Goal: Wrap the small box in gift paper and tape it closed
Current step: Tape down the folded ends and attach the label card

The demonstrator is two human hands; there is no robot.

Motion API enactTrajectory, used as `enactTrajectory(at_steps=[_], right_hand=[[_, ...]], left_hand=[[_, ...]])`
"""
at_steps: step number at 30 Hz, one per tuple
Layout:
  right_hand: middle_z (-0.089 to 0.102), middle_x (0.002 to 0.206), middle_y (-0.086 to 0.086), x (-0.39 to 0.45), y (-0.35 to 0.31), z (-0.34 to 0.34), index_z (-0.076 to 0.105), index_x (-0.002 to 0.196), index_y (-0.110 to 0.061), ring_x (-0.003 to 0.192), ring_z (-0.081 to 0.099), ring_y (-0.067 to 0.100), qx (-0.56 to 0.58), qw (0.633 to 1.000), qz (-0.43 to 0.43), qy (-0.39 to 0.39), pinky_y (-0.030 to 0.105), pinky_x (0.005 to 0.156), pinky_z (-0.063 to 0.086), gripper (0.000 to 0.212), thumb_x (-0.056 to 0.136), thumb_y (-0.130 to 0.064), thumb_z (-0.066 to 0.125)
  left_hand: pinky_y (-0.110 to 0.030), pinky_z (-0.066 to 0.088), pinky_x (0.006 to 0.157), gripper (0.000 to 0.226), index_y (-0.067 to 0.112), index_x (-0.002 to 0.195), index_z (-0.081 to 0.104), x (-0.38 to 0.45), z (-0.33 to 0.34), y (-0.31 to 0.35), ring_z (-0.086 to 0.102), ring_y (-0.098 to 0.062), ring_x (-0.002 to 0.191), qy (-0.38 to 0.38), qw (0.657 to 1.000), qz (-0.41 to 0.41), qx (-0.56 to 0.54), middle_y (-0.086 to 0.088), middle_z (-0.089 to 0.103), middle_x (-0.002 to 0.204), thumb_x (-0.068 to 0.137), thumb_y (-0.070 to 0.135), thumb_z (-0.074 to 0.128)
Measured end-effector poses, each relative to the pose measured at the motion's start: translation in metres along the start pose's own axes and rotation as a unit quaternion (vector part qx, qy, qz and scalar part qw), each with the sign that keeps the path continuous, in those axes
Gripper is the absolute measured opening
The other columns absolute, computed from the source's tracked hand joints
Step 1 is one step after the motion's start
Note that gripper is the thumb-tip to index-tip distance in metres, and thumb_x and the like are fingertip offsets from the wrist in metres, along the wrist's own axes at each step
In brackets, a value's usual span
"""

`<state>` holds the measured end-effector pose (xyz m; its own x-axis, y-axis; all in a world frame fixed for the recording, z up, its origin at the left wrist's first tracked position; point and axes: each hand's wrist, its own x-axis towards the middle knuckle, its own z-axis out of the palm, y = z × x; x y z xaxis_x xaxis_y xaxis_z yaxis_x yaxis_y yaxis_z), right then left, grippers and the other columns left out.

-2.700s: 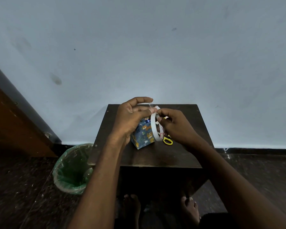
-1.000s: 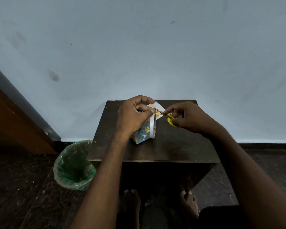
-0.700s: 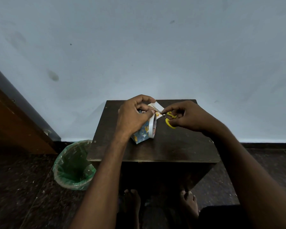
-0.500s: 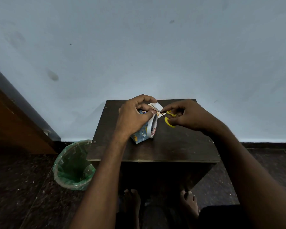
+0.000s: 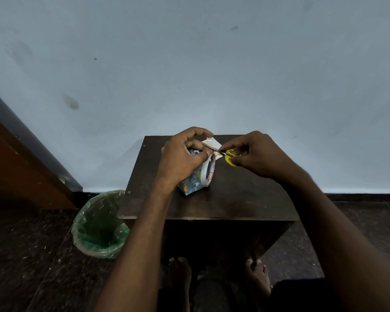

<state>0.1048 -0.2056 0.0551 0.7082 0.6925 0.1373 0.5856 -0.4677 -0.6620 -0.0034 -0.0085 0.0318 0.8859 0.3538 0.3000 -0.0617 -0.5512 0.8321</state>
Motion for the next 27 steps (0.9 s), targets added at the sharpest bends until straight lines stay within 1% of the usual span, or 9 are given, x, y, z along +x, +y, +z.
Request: enactTrajectory(at_steps=[3,6,11,14,17,20,23,25,27], right_hand=[[0.072,0.078,-0.009,-0.002,0.0,-0.003,0.082,0.106,-0.038,0.067,0.061,0.002,0.027,1.0,0.012,-0.006,0.021,0.064,0.045,0.035,0.082,-0.012,0.08],[0.074,0.077,-0.008,-0.004,0.0,-0.002,0.082,0.106,-0.035,0.085,0.073,0.019,0.092,0.995,0.031,-0.016,0.035,0.079,0.056,0.038,0.079,-0.009,0.082],[0.076,0.091,0.004,-0.001,0.01,0.005,0.08,0.105,-0.027,0.072,0.067,0.014,0.181,0.981,0.064,-0.001,0.031,0.063,0.056,0.034,0.08,-0.003,0.081],[0.074,0.082,0.0,0.004,0.025,0.023,0.082,0.096,-0.025,0.077,0.067,0.017,0.031,0.99,0.117,0.068,0.034,0.068,0.055,0.023,0.076,-0.013,0.081],[0.075,0.09,0.004,0.005,0.035,0.051,0.082,0.092,-0.022,0.09,0.069,0.028,-0.147,0.979,0.137,0.033,0.03,0.073,0.048,0.014,0.079,-0.02,0.079],[0.073,0.095,0.012,0.003,0.032,0.066,0.078,0.094,-0.014,0.096,0.069,0.037,-0.22,0.967,0.128,-0.004,0.034,0.074,0.052,0.013,0.083,-0.015,0.071],[0.066,0.106,0.013,0.002,0.019,0.065,0.076,0.1,-0.013,0.1,0.067,0.038,-0.246,0.962,0.115,0.018,0.033,0.073,0.046,0.02,0.085,-0.01,0.065],[0.064,0.111,0.005,0.004,0.01,0.059,0.078,0.108,-0.021,0.101,0.066,0.031,-0.172,0.979,0.087,0.07,0.033,0.078,0.048,0.029,0.082,-0.012,0.068],[0.067,0.111,-0.006,0.005,0.001,0.051,0.077,0.113,-0.027,0.099,0.066,0.018,-0.021,0.996,0.036,0.081,0.031,0.082,0.051,0.038,0.078,-0.012,0.074]], left_hand=[[-0.055,0.047,0.111,0.051,0.038,0.127,0.065,0.002,0.001,-0.002,0.075,-0.003,0.103,0.002,1.0,-0.015,-0.005,0.018,0.081,0.087,0.079,0.035,0.08],[-0.056,0.048,0.11,0.058,0.036,0.134,0.061,0.002,0.002,-0.004,0.075,-0.002,0.101,0.009,0.999,-0.027,-0.015,0.018,0.081,0.089,0.081,0.031,0.083],[-0.052,0.049,0.111,0.06,0.029,0.139,0.061,0.002,0.001,-0.004,0.075,-0.001,0.103,0.016,0.999,-0.037,-0.03,0.016,0.081,0.088,0.084,0.023,0.085],[-0.055,0.045,0.114,0.061,0.031,0.138,0.061,0.002,0.001,-0.004,0.074,0.0,0.104,0.014,0.999,-0.035,-0.027,0.018,0.081,0.088,0.081,0.029,0.082],[-0.051,0.046,0.115,0.057,0.03,0.137,0.063,0.001,0.001,-0.004,0.074,0.001,0.104,0.013,0.999,-0.033,-0.035,0.016,0.081,0.088,0.084,0.021,0.083],[-0.048,0.048,0.114,0.054,0.029,0.135,0.065,0.001,0.0,-0.002,0.075,-0.002,0.1,0.016,0.998,-0.037,-0.045,0.014,0.081,0.087,0.086,0.02,0.085],[-0.047,0.051,0.111,0.052,0.028,0.134,0.066,0.001,-0.001,-0.001,0.076,-0.004,0.098,0.017,0.997,-0.044,-0.056,0.011,0.082,0.087,0.087,0.018,0.086],[-0.046,0.051,0.112,0.053,0.025,0.134,0.066,0.0,-0.001,-0.001,0.077,-0.006,0.099,0.013,0.996,-0.047,-0.075,0.008,0.082,0.087,0.087,0.015,0.087],[-0.045,0.053,0.11,0.054,0.02,0.136,0.065,0.0,-0.002,0.0,0.078,-0.01,0.099,0.008,0.994,-0.05,-0.101,0.003,0.082,0.088,0.087,0.011,0.087]])
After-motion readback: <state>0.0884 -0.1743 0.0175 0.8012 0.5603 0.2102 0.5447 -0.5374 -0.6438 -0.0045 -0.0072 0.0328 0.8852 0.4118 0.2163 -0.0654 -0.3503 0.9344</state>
